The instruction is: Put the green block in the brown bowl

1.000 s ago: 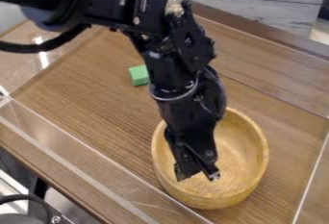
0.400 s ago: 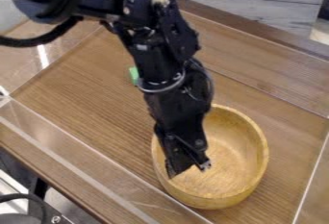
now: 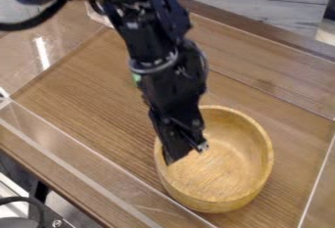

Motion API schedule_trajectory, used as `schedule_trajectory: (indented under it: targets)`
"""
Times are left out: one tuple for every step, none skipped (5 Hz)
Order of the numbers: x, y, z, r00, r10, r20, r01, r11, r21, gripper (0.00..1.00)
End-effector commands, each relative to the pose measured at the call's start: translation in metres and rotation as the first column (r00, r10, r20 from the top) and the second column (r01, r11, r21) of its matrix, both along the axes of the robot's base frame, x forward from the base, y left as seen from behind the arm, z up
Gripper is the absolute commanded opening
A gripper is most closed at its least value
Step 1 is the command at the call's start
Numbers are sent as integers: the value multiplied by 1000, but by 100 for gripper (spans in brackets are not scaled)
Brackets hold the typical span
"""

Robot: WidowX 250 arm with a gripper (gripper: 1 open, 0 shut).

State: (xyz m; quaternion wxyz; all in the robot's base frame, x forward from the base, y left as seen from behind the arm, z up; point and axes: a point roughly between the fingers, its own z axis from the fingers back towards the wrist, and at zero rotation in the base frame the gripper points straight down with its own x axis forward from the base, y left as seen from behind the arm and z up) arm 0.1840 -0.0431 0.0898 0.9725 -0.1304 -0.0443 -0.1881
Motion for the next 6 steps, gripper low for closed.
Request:
schedule_trajectory:
  targets:
    - [17, 13, 29, 997, 29, 67, -29, 1000, -2, 0]
    - [32, 39, 71, 988, 103, 114, -105, 994, 13, 0]
    - [48, 90, 115, 966, 208, 155, -216, 976, 37, 0]
    - [52, 123, 101, 962, 210, 175, -220, 974, 43, 0]
    - [45, 108, 86, 971, 176, 160, -185, 982, 38, 0]
    - [42, 91, 74, 979, 141, 146, -149, 988, 47, 0]
